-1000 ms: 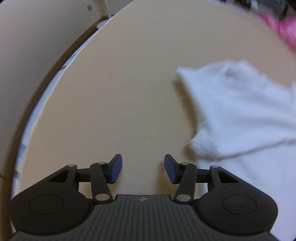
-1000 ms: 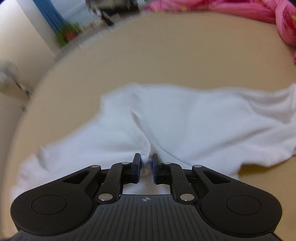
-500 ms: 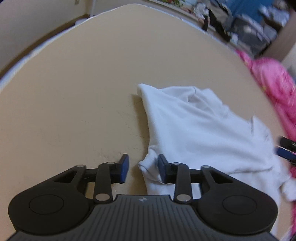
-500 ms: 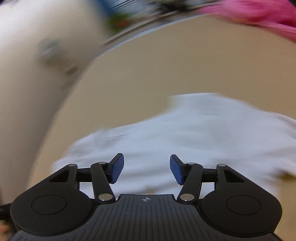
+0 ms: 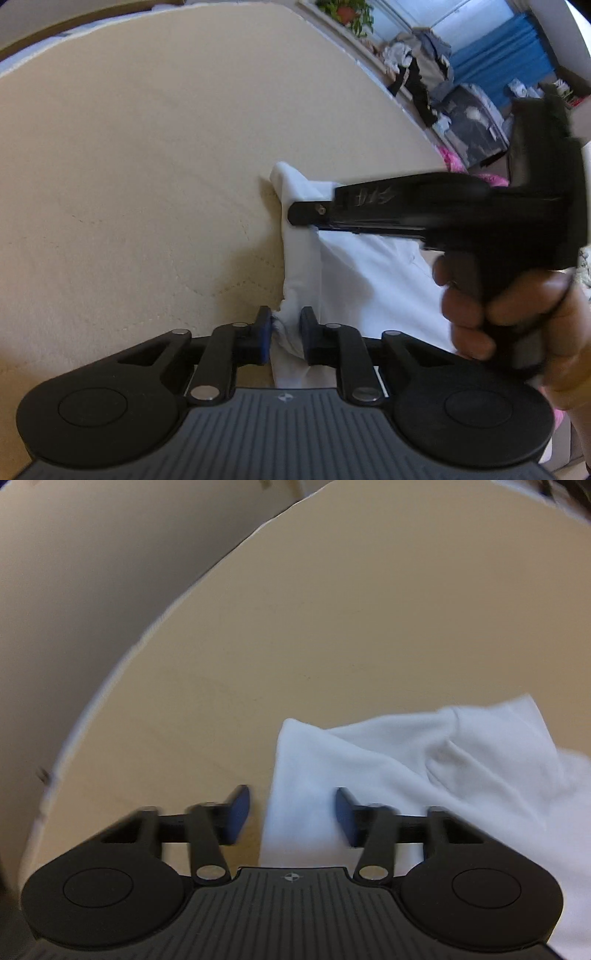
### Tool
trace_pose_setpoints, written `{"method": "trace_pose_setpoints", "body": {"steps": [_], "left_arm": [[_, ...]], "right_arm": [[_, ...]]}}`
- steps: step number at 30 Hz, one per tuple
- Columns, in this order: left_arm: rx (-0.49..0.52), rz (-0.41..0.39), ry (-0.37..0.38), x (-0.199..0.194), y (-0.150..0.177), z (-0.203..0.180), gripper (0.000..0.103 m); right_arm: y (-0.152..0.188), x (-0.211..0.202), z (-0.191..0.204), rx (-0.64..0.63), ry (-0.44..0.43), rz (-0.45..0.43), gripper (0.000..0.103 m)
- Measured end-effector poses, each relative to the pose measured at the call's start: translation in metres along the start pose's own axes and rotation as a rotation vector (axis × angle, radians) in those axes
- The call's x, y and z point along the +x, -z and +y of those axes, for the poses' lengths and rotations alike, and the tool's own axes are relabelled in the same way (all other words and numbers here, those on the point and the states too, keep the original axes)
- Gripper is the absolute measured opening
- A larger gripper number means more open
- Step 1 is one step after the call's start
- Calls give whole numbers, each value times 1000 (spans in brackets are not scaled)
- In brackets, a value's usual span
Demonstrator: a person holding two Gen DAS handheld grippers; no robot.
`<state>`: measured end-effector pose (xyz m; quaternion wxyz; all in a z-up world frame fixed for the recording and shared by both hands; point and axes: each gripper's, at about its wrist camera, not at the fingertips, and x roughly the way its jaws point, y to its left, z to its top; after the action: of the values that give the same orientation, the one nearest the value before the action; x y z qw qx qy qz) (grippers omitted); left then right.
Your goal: Fold small clothes
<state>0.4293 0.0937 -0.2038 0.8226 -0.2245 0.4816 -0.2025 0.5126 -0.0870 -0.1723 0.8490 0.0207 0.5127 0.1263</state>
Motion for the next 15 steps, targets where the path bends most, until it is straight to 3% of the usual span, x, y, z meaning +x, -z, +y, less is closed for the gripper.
{"method": "trace_pose_setpoints", "body": {"steps": [1, 3, 6, 9, 11, 13, 14, 15], "left_arm": [[8, -14, -5, -2, 2, -1, 12], [1, -43, 2, -8, 6, 1, 10], [-92, -64, 16, -16, 8, 17, 1], [-148, -59, -60, -24, 15, 37, 0], [-188, -46, -48, -34, 16, 50, 0], [-198, -59, -50, -49, 14, 52, 4], [-184, -70, -64, -57, 11, 49, 15], [-167, -80, -79, -65, 9, 46, 37]], "right_arm": [[0, -3, 4, -26, 38, -47, 2], [-4, -13, -4, 52, 31, -124, 2], [-4, -8, -14, 140, 29, -131, 2], [5, 5, -8, 108, 64, -157, 3], [10, 4, -7, 138, 17, -173, 12], [16, -12, -20, 258, -90, -180, 51], [21, -23, -27, 316, -124, -191, 55], [32, -41, -37, 376, -154, -217, 56]]}}
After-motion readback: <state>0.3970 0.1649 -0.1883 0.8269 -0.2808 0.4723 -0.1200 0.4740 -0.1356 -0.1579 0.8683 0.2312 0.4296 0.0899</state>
